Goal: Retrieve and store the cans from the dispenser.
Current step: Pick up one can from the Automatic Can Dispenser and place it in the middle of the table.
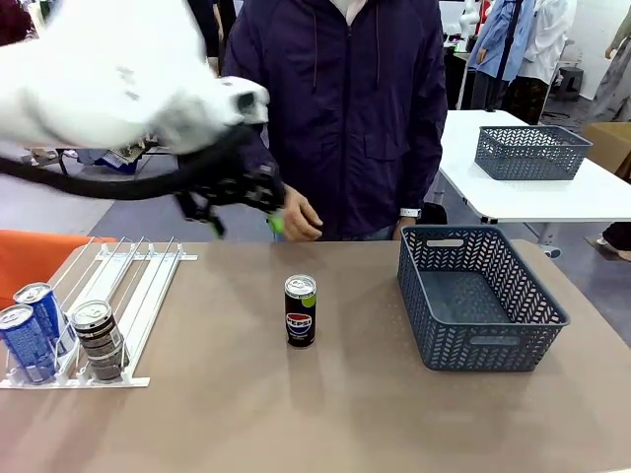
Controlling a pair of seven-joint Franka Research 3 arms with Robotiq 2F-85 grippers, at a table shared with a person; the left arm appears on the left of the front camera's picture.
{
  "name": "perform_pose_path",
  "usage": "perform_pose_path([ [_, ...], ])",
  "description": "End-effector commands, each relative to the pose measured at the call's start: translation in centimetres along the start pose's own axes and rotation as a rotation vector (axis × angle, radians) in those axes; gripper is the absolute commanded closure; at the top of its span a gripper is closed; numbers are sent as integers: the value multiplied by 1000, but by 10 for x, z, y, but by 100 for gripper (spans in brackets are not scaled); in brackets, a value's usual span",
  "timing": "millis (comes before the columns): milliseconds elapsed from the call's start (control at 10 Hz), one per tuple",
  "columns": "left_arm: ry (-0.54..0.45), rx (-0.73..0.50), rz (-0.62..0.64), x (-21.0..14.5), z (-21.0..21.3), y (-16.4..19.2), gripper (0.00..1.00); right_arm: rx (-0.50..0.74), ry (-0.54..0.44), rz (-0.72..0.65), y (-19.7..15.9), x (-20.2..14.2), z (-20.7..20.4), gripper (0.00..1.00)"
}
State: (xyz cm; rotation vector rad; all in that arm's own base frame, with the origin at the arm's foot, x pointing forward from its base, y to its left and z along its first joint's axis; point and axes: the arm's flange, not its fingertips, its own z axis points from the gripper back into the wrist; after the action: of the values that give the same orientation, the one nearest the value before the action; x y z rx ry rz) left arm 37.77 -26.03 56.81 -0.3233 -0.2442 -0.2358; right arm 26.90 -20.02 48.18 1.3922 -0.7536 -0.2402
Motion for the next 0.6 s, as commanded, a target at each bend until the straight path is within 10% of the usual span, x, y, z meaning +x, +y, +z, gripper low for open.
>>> perform_pose_path([
  [0,-19,-161,14,-55,51,107,0,26,-18,2,5,3,-1,0],
  [500,-207,-582,116,-158,97,291,0,26,-18,2,5,3,-1,0],
])
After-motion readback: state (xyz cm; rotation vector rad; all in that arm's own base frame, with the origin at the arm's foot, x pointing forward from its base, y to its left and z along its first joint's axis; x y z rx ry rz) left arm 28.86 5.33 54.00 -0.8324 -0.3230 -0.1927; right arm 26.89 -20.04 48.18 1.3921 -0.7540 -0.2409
